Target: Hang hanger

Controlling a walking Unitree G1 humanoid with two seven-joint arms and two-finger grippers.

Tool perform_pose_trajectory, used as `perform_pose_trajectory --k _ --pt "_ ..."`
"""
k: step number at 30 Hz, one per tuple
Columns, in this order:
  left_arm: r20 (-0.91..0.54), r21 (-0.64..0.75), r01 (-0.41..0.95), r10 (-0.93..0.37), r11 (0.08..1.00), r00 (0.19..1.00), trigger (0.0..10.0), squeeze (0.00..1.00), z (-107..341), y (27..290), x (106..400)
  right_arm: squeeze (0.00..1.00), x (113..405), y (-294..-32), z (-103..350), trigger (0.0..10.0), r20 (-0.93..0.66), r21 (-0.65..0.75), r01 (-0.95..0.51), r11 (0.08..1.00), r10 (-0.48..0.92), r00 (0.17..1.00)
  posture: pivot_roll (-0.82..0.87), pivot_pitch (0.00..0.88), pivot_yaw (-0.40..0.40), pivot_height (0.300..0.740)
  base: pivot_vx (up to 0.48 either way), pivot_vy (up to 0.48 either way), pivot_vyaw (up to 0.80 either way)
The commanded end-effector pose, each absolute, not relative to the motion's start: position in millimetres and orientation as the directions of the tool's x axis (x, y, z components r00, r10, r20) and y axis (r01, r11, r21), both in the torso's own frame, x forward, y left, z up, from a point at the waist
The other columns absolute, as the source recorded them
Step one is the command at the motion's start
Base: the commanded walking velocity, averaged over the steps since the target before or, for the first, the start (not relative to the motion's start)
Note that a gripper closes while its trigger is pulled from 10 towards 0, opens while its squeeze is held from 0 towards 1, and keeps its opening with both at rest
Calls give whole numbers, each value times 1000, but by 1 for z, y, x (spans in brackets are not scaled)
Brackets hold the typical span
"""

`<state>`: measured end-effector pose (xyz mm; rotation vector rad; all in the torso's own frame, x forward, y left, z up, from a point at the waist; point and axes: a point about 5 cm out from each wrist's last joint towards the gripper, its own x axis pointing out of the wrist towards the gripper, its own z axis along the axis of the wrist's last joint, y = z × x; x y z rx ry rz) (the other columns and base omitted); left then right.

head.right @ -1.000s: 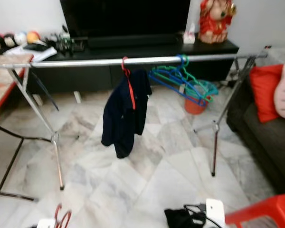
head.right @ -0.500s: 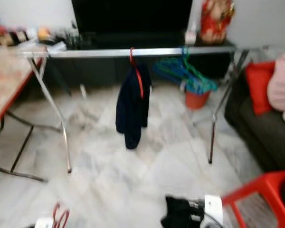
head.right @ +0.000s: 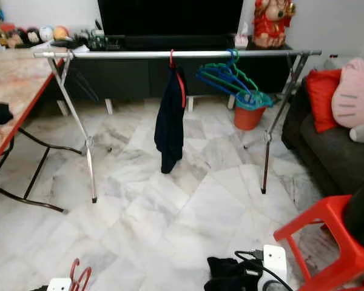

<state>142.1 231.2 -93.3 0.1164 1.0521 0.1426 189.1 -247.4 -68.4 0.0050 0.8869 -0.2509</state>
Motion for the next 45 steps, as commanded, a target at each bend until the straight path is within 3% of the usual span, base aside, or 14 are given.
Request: perform_pose_trajectory --k 1,14,25,31,33,38,41,42,45 --pt "-855 165 -39 163 986 492 10000 0 -93 227 146 0 190 -254 -66 10000 -762 -115 216 970 -226 606 -22 0 -31 740 -307 0 0" --pt "-861 167 -39 165 985 482 10000 0 -95 227 142 0 184 -262 -66 10000 -762 -145 190 971 -232 605 -41 0 -23 740 -302 0 0" --pt "-856 160 -45 161 986 491 10000 0 -96 223 140 0 192 -274 -57 10000 -736 -178 159 971 -239 633 -17 0 -54 740 0 0 286" --pt "-827 163 -52 165 985 538 10000 0 -90 225 153 0 212 -276 -44 10000 -696 -164 153 974 -225 682 -25 0 -84 740 0 0 0" --pt "-788 167 -66 173 984 591 10000 0 -84 227 163 0 224 -280 -35 10000 -662 -165 156 974 -227 714 -16 0 -91 740 0 0 0" --pt "-746 174 -97 195 980 637 10000 0 -78 229 172 0 238 -285 -22 10000 -612 -187 153 970 -237 755 -11 0 -71 740 0 0 0" --pt "-711 184 -83 191 979 677 10000 0 -74 229 178 0 262 -293 2 10000 -531 -216 162 963 -255 808 -19 0 -58 740 0 0 0" --pt "-558 165 -36 123 986 821 10000 0 -29 236 247 0 275 -295 15 10000 -491 -213 174 962 -259 832 -21 0 -52 740 0 0 0" --pt "-416 190 57 28 980 909 10000 0 12 239 288 0 299 -284 36 10000 -419 -243 126 962 -221 880 -21 0 -56 740 0 0 0"
